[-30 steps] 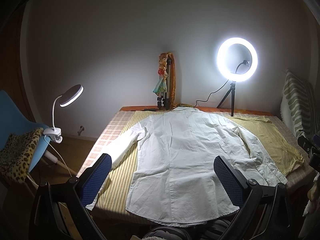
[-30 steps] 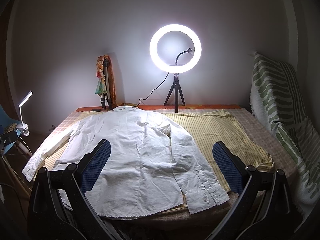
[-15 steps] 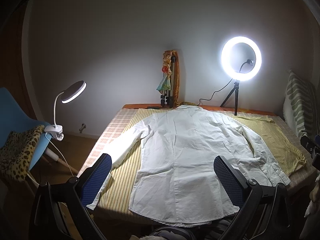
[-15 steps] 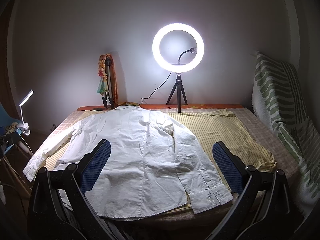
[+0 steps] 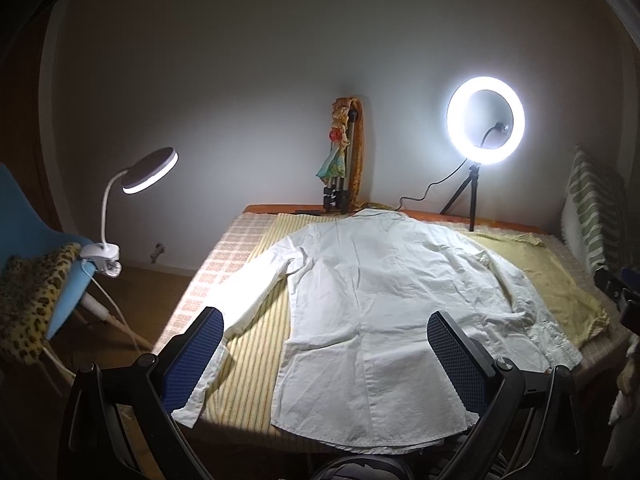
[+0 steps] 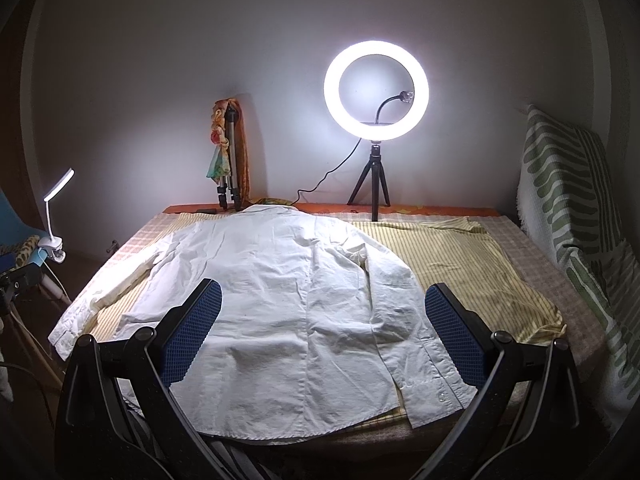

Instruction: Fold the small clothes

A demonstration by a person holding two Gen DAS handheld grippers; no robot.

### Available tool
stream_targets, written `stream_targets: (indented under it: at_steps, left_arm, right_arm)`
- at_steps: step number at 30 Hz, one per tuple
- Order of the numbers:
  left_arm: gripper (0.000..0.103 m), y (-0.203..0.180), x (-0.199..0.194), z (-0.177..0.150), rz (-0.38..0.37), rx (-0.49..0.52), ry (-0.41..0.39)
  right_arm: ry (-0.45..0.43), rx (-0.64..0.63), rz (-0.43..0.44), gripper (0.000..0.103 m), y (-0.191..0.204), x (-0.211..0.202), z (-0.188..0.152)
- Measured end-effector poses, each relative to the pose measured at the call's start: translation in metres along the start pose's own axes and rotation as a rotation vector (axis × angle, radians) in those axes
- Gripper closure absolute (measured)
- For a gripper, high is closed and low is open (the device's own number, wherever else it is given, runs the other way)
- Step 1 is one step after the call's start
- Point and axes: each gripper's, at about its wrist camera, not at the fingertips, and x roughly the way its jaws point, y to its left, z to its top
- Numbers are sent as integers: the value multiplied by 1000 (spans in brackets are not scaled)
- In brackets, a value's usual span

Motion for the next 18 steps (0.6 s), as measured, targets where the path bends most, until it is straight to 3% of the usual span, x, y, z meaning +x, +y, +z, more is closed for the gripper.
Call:
stream_targets:
  at_steps: [2, 5, 10, 18]
  left_arm:
    - [1, 16, 2, -3, -36, -21, -7]
    - [2, 38, 10, -6, -4, -29, 10]
    - [17, 83, 35, -17, 36, -54, 74]
    - [42, 182, 89, -43, 63, -218, 194]
  right_arm:
    - [-1, -5, 15, 0, 6, 3, -2]
    - [-1, -13, 39, 0, 15, 7, -5]
    - [-5, -16, 73, 0, 31, 18, -9]
    - [10, -14, 134, 1, 46, 31, -14]
